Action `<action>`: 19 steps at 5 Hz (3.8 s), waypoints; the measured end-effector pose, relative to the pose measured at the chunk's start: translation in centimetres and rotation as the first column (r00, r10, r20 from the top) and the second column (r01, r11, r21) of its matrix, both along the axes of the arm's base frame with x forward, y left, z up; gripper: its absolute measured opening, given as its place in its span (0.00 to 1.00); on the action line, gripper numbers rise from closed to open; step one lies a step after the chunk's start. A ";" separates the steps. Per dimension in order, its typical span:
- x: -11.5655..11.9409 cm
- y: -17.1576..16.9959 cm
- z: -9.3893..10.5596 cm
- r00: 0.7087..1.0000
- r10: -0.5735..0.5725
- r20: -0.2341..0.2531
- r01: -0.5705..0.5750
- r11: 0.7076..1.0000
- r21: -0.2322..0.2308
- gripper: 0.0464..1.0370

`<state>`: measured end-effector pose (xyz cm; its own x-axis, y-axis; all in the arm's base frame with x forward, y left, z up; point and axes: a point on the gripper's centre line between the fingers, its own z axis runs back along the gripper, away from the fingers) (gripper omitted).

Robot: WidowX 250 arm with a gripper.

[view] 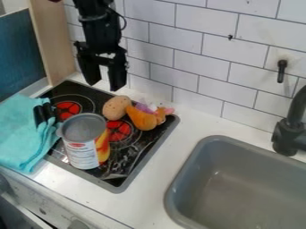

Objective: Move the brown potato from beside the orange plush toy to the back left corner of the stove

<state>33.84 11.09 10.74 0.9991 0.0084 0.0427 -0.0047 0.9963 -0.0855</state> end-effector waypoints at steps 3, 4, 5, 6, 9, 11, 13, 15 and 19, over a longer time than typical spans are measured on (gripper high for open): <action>1.9 1.0 -2.9 0.998 0.052 -0.044 -0.049 0.997 0.065 0.97; 2.2 1.3 -3.6 0.997 0.045 -0.065 -0.041 0.997 0.068 0.97; 2.3 1.3 -4.0 0.996 0.031 -0.087 -0.026 0.998 0.061 0.97; 2.3 1.4 -4.3 0.995 0.021 -0.093 -0.016 0.998 0.058 0.97; 2.5 1.0 -4.1 0.996 0.020 -0.085 -0.017 0.999 0.031 0.97; 2.3 0.8 -5.3 0.995 0.005 -0.103 -0.004 1.000 0.012 0.87; 2.2 0.8 -5.9 0.995 0.001 -0.103 0.000 1.000 0.017 0.55; 1.9 1.7 -4.5 0.997 0.038 -0.065 -0.038 0.999 -0.002 0.55; 3.7 13.0 -1.4 0.968 0.251 -0.023 -0.246 0.961 0.123 0.55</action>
